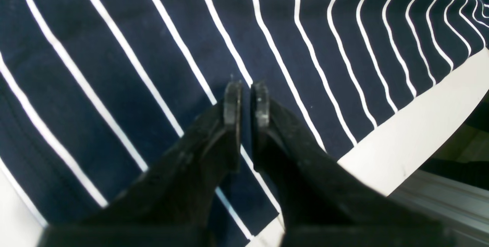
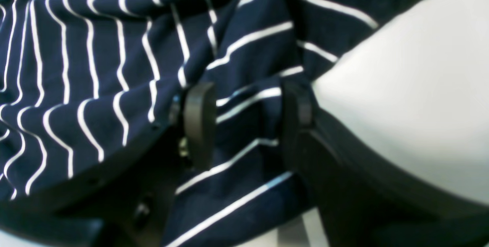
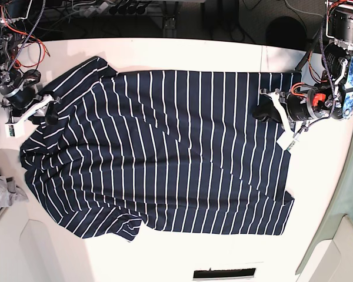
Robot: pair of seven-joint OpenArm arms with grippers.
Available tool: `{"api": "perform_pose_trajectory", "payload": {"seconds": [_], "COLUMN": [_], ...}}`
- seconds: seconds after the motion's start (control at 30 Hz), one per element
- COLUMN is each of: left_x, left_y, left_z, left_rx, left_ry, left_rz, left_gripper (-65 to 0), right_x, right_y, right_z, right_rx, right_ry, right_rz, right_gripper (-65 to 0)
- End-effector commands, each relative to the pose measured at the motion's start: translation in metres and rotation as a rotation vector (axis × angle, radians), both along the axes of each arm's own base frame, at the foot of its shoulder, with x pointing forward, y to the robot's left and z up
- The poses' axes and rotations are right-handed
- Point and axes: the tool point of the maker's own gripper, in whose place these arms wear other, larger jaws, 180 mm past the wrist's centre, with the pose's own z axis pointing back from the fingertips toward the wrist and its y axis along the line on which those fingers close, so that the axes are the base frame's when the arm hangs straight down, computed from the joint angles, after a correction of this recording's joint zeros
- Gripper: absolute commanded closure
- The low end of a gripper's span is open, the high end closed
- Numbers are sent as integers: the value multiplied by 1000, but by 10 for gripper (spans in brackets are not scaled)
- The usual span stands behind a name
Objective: Layout the t-shirt on the table in an organized manner, then fold the t-shirt properly
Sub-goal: 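Grasp the shirt edge with the right gripper and smooth it, then pull the shirt collar corner with the right gripper to flatten it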
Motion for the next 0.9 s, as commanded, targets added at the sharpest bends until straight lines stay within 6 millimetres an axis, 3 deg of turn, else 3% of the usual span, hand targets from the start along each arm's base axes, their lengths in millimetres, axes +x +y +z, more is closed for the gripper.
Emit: {"api": "perform_pose_trajectory", "payload": {"seconds": [0.0, 0.23, 0.3, 0.37, 0.4, 0.53, 0.63, 0.87], "left_x": [12, 13, 13, 13, 12, 13, 13, 4], "left_y": [3, 0, -1, -2, -2, 1, 8, 21], "left_z": [13, 14, 13, 13, 13, 9, 4, -13], "left_rx": [-11, -20, -22, -23, -23, -3, 42, 76], "left_ry": [-50, -54, -53, -53, -53, -43, -31, 24], "left_rz": [3, 5, 4, 4, 4, 29, 44, 80], "left_gripper": [-72, -72, -72, -72, -72, -72, -72, -72], "right_x": [9, 3, 3, 3, 3, 5, 2, -35], "right_y": [-8, -8, -8, -8, -8, -9, -23, -67], "right_z": [12, 6, 6, 6, 6, 10, 14, 51], "right_rx": [-10, -5, -5, -5, -5, 17, 43, 148], "right_ry": [-45, -27, -28, -28, -28, -42, -32, -123], "right_rz": [-5, -10, -10, -10, -10, -26, -77, -226], "right_gripper": [-267, -251, -152, -13, 0, 0, 0, 0]}}
